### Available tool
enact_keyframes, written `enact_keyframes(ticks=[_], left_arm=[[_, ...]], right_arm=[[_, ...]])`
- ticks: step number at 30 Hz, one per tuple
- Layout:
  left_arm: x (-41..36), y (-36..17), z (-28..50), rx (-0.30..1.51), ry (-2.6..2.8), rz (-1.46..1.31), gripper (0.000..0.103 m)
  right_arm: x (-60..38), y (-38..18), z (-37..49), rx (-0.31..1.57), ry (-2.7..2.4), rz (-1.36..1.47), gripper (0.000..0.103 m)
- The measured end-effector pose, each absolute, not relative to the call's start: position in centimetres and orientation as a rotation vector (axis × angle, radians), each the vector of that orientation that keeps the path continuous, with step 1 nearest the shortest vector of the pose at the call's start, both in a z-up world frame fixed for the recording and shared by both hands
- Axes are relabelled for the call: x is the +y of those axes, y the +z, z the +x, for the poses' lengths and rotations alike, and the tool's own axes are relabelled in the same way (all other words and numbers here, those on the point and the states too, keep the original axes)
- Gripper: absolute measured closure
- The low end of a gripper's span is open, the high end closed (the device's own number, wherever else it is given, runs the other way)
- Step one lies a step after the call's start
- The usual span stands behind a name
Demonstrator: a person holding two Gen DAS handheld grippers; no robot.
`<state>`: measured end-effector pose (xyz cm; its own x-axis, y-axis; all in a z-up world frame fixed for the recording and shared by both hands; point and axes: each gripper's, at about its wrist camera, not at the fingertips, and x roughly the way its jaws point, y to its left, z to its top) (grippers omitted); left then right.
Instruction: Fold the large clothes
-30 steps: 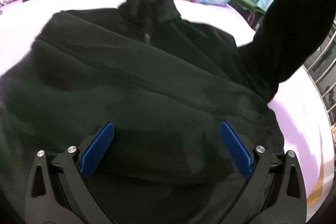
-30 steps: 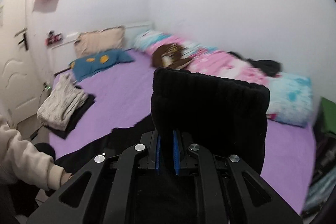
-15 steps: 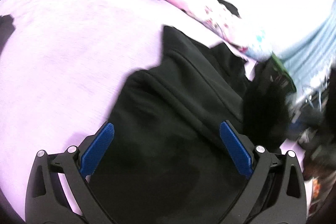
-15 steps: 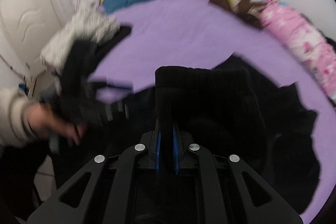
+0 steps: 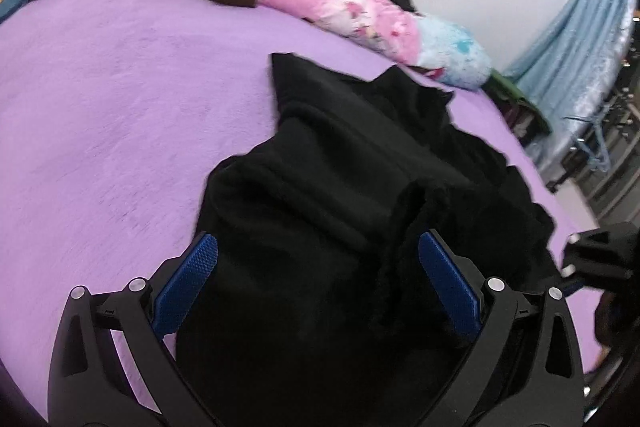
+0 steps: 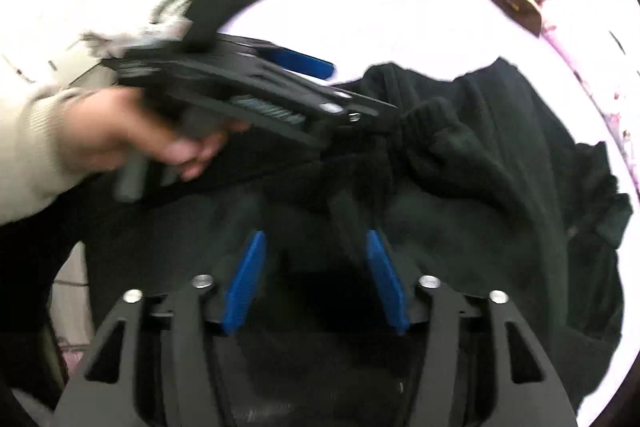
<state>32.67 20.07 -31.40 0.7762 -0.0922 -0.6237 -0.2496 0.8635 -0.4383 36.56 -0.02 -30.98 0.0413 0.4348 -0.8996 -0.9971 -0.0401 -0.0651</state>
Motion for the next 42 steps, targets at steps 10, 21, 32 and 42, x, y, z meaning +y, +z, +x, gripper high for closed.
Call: enact_keyframes(ticks=[10,21,32,42], left_arm=[[18.5,-30.9,36.2,0.672,-0.146,-0.502,0.006],[16.1,-31.5,38.5,0.724,-0.323,-0.518,0.009],[17.1,-33.1,39.1,0.774,-0.314,-0.583,0.054],[18.2,-33.3,38.9,0.782,-0.329,-0.624,0.087]], right_arm=[[-7.9,-26.3,44.3,0.781,1.093,-1.028,0.031],[-11.8,-27.0,54.9,0.881,0.865,-1.128,0.033],[-10.6,-29.3,56.3,0.82,0.827,-1.502,0.041],[-10.4,-31.8,53.0,0.669,0.911,-1.7,0.049]])
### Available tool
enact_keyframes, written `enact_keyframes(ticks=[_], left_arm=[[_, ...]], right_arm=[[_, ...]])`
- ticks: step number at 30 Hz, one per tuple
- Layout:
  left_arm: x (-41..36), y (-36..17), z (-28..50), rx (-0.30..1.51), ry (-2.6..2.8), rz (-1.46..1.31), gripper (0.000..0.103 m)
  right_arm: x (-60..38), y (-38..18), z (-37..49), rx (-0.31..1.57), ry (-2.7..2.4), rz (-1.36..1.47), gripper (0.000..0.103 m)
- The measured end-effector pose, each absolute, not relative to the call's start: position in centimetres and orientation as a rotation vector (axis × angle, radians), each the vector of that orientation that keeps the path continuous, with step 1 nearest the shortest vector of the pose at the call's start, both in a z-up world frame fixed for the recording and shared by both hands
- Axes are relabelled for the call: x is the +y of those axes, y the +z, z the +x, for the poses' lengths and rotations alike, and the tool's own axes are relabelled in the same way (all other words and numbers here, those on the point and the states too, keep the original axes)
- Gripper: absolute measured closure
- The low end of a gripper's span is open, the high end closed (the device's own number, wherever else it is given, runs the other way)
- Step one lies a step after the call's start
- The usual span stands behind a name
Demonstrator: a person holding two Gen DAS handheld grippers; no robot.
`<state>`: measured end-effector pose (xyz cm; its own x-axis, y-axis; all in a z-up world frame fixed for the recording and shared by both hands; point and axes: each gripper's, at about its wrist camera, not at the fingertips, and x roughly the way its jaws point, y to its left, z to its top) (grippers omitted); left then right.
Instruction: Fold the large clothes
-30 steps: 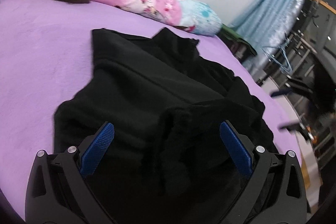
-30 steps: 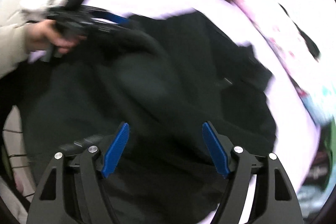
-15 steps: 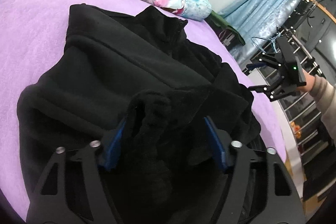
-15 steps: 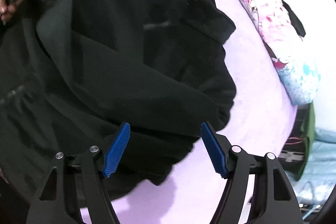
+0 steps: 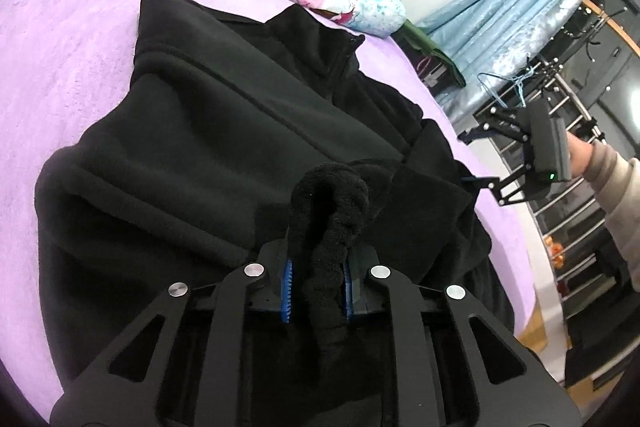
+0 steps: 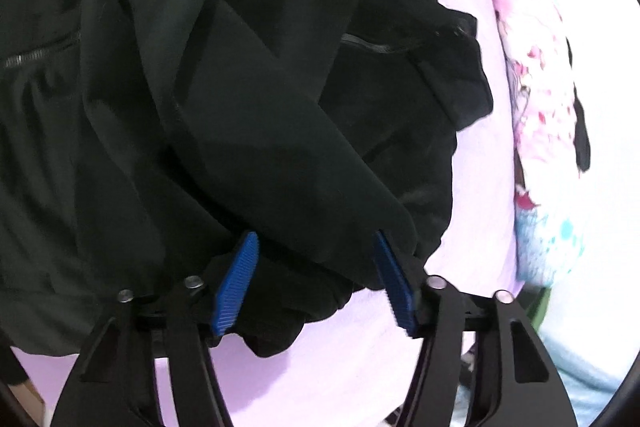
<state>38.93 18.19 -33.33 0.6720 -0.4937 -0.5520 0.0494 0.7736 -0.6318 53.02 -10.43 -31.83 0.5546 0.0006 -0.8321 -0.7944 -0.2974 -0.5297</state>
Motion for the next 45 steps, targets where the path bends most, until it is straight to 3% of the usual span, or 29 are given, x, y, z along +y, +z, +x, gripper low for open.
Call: enact_keyframes(ticks=[7,10,13,14,23,24,26,29,31,32,34,35,39,42,45], left_arm=[[21.5,-32.8,37.7,0.695,-0.234,-0.759,0.088],[22.0,-32.5,37.1,0.677,-0.203,-0.763,0.088],[22.2,-32.3,36.8,0.672,-0.208,-0.763,0.088],[22.2,-32.2,36.7,0.673,-0.209,-0.76,0.088],[23.2,-31.1,35.1,0.663,-0.061,-0.657,0.088],[23.3,-30.9,35.0,0.663,-0.045,-0.642,0.088],[23.2,-30.9,34.9,0.669,-0.028,-0.624,0.088],[23.0,-31.1,34.9,0.689,-0.008,-0.586,0.087],[22.8,-31.1,35.0,0.694,0.001,-0.556,0.086],[22.7,-31.0,35.1,0.7,0.01,-0.539,0.084],[22.7,-31.0,35.0,0.705,0.025,-0.527,0.083],[22.8,-31.0,34.8,0.708,0.032,-0.523,0.077],[23.3,-30.9,34.4,0.702,0.094,-0.501,0.055],[23.3,-30.8,34.4,0.699,0.112,-0.488,0.041],[24.0,-30.5,34.1,0.688,0.122,-0.502,0.035]], right_arm=[[-10.1,-33.2,51.7,0.509,0.921,-1.835,0.05],[-9.0,-33.6,52.4,0.551,0.933,-1.803,0.057],[-8.1,-34.0,53.4,0.598,0.922,-1.828,0.091],[-7.9,-33.9,53.5,0.603,0.928,-1.827,0.094],[-2.2,-28.2,55.4,0.474,0.918,-1.806,0.095],[-1.2,-28.1,56.0,0.46,0.889,-1.802,0.092],[0.4,-28.8,57.5,0.443,0.819,-1.808,0.067],[2.3,-31.4,59.6,0.479,0.744,-1.812,0.051],[3.2,-33.5,60.9,0.511,0.679,-1.813,0.048],[3.4,-34.3,61.3,0.514,0.65,-1.808,0.041],[3.5,-35.7,62.3,0.537,0.601,-1.797,0.037],[3.4,-35.9,62.7,0.532,0.57,-1.8,0.031],[3.1,-35.2,63.2,0.562,0.555,-1.753,0.03],[2.5,-33.5,63.0,0.557,0.535,-1.734,0.022],[1.2,-31.6,63.3,0.563,0.491,-1.702,0.016]])
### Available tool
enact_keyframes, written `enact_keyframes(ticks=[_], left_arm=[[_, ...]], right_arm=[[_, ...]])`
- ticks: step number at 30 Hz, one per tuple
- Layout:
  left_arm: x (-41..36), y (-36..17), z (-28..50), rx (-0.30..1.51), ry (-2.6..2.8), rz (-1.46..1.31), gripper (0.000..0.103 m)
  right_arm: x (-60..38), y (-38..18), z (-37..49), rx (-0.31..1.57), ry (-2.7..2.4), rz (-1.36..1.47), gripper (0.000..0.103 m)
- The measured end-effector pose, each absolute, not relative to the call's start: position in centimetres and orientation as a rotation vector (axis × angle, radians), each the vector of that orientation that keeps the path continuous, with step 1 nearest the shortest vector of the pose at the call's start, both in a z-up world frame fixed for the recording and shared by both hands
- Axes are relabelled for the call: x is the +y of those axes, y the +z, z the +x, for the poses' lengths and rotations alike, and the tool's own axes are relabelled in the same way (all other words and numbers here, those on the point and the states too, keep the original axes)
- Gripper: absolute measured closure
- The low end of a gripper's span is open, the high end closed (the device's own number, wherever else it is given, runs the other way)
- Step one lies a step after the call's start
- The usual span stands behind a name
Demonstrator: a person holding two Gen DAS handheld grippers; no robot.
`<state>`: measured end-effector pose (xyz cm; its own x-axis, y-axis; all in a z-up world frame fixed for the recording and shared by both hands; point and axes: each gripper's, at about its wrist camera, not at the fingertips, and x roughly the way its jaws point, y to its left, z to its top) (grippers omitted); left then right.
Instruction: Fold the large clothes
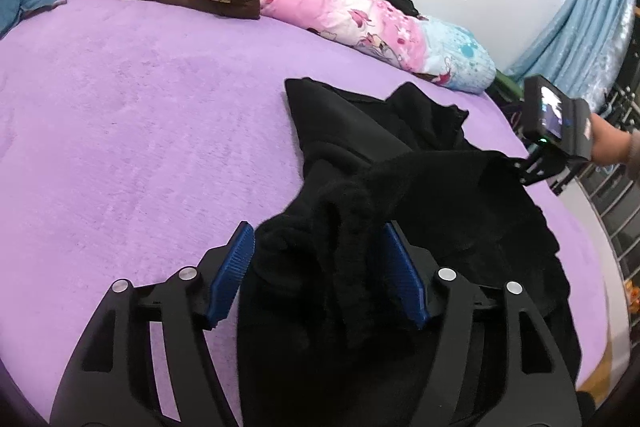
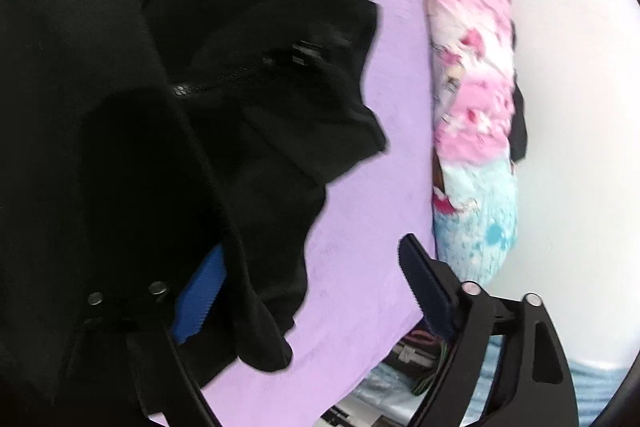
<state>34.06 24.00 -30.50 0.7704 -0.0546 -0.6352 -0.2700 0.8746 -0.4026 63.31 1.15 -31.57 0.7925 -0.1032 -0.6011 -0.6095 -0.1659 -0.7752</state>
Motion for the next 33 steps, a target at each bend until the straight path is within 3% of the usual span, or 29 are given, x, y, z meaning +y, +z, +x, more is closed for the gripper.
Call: enact_keyframes(ticks=[3,16,27,33], left_arm=[[25.3,-30.5,33.4,0.692,0.152,-0.542,0.027],[27.0,-30.6,32.6,0.701,0.258,-0.537,0.027],[25.9,-32.8,34.3,0.796,0.237,-0.5,0.027],[26.2,-32.3,34.1,0.769,0.226,-0.518,0.026]], right_arm=[[-0.2,-31.1,63.7,0.59,0.418,-1.692,0.016],[-0.2,-29.3,65.8,0.597,0.307,-1.625,0.011],[1.7,-37.4,67.9,0.731,0.312,-1.546,0.011],[-0.1,-33.0,66.7,0.724,0.382,-1.409,0.01]])
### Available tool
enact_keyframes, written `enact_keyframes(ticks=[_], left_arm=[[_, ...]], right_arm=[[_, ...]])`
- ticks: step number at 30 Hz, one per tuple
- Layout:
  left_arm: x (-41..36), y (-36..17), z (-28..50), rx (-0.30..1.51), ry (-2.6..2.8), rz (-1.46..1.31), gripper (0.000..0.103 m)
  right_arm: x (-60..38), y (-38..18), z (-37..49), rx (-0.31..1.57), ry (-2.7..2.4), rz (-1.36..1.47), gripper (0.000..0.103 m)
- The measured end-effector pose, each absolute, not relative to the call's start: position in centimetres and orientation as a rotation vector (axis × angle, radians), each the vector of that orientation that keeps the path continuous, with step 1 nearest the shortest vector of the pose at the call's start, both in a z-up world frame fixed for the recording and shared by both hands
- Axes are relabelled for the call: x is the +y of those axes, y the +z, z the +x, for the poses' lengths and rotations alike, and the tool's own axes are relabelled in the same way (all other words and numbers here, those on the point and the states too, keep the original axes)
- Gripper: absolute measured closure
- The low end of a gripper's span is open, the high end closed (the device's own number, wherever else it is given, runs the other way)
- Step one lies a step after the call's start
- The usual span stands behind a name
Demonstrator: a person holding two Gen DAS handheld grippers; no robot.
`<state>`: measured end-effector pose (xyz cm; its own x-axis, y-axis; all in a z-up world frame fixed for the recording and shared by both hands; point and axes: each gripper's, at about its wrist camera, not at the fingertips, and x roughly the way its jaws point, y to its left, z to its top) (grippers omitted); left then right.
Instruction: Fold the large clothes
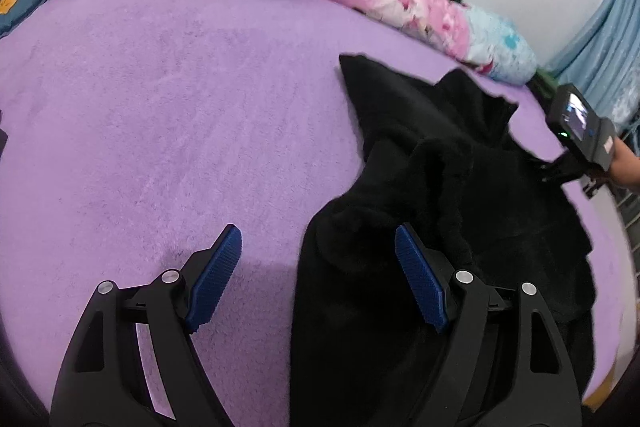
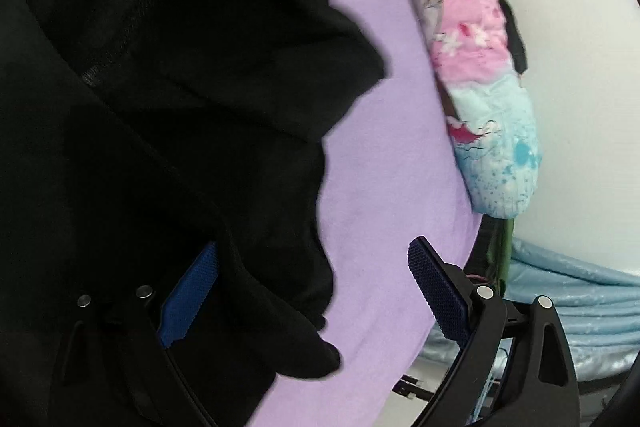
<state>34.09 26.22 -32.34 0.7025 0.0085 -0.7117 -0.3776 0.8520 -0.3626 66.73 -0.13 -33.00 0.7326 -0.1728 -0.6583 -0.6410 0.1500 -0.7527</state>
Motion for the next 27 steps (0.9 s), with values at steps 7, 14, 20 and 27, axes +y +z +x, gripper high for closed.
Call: enact_keyframes(ticks=[7,14,20,27], left_arm=[[24.3,-28.9,33.7,0.649,0.14,-0.553,0.006],[19.8,-29.0,35.3,0.68,0.02,-0.486,0.006],[17.4,-30.3,36.2,0.702,0.035,-0.354,0.006],[18.3,-32.2,36.8,0.738,0.027,-0.405,0.006]], right_arm=[[-6.9,-24.8,66.1,0.878,0.484,-0.968,0.008],[-15.0,-25.0,68.9,1.125,0.492,-0.342,0.008],[-17.8,-28.8,71.3,1.215,0.504,0.033,0.026],[-19.4,-31.9,74.9,1.241,0.488,0.251,0.06]])
